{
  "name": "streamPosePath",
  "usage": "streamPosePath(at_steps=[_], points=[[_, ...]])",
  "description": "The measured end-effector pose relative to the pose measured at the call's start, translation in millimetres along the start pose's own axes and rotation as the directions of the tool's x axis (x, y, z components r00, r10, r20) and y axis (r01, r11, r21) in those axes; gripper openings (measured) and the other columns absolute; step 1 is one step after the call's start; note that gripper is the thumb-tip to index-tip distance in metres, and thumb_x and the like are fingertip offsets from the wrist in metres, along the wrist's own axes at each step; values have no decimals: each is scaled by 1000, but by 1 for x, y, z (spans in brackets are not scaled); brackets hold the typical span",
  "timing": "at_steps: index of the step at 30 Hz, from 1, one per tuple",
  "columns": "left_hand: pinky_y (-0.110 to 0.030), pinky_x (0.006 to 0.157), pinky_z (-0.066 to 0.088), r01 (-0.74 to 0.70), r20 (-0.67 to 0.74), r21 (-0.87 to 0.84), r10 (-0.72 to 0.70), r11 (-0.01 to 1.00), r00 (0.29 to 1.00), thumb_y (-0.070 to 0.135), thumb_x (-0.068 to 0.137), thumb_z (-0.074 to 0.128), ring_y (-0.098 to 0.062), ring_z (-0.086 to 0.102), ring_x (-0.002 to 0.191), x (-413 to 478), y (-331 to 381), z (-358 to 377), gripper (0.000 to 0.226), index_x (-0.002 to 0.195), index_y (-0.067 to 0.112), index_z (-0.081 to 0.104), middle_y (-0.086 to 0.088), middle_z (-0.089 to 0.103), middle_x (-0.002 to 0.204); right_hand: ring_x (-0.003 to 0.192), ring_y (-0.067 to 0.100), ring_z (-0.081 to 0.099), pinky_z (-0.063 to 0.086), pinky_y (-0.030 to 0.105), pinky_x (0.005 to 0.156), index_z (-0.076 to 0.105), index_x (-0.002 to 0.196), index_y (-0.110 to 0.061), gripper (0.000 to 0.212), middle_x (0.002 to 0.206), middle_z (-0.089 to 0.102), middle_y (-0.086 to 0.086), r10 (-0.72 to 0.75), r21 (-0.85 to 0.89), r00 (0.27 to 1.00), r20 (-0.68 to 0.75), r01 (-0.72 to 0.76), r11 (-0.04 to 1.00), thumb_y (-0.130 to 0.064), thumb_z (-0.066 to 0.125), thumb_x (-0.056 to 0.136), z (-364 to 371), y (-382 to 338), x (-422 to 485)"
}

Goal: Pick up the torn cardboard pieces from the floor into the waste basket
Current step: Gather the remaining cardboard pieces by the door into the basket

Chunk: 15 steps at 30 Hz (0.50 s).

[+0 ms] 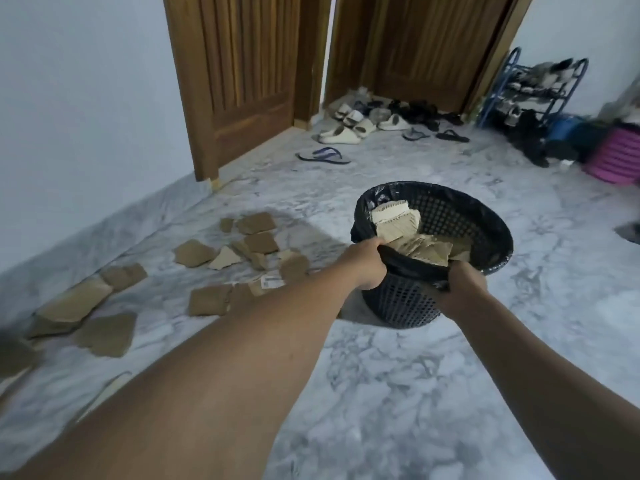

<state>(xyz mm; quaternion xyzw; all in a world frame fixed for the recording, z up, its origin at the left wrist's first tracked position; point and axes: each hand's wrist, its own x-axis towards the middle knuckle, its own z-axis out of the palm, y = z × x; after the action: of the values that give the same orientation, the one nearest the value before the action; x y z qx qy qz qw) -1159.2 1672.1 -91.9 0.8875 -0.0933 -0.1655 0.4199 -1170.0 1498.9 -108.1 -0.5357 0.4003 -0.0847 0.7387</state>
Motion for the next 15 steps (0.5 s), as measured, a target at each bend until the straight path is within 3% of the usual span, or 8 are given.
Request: streamPosePath(at_steps=[3, 6, 8, 10, 12, 15], points=[[-31, 84, 45, -44, 8, -17, 44, 999, 999, 4, 94, 37, -30, 50, 118, 6, 9, 8, 62, 152, 26, 29, -13, 42, 145, 98, 26, 59, 62, 37, 63, 54, 124, -8, 39, 121, 56, 11, 0, -80, 998, 65, 6, 997, -3, 66, 87, -14, 1, 8], [-30, 88, 44, -53, 6, -49, 53, 997, 999, 2, 95, 35, -30, 47, 123, 11, 12, 14, 64, 153, 27, 25, -11, 36, 151, 89, 22, 61, 61, 39, 69, 57, 119, -10, 31, 118, 60, 10, -44, -112, 992, 116, 57, 992, -28, 63, 94, -17, 8, 6], [-30, 91, 43, -70, -24, -54, 69, 996, 997, 2, 95, 36, -30, 45, 127, 11, 10, 17, 64, 153, 28, 26, -10, 36, 152, 95, 25, 63, 58, 44, 83, 59, 104, -19, 31, 107, 62, 4, -134, -86, 987, 92, 142, 986, -46, 64, 90, -13, 24, -4], [-28, 90, 43, -92, -69, -52, 88, 994, 994, 5, 95, 41, -29, 46, 129, 8, 1, 18, 66, 153, 30, 23, -9, 36, 153, 110, 26, 61, 51, 51, 98, 58, 114, -23, 48, 116, 64, 1, -280, -18, 954, 107, 284, 959, -56, 67, 81, -7, 51, -15], [-26, 83, 44, -91, -99, -46, 86, 995, 991, 8, 96, 48, -27, 52, 124, 1, -19, 13, 71, 155, 32, 15, -8, 38, 153, 118, 22, 58, 47, 49, 104, 51, 133, -16, 68, 129, 61, 2, -320, -28, 930, 180, 330, 944, -54, 71, 80, 2, 82, -26], [-33, 81, 51, 50, -103, -75, -57, 996, 993, 15, 97, 56, -24, 58, 113, -18, -73, -8, 79, 156, 33, 6, -8, 36, 153, 114, 25, 58, 50, 45, 100, 43, 140, -10, 82, 127, 58, 6, -150, -252, 938, 313, 234, 939, -52, 72, 75, 29, 130, -39]])
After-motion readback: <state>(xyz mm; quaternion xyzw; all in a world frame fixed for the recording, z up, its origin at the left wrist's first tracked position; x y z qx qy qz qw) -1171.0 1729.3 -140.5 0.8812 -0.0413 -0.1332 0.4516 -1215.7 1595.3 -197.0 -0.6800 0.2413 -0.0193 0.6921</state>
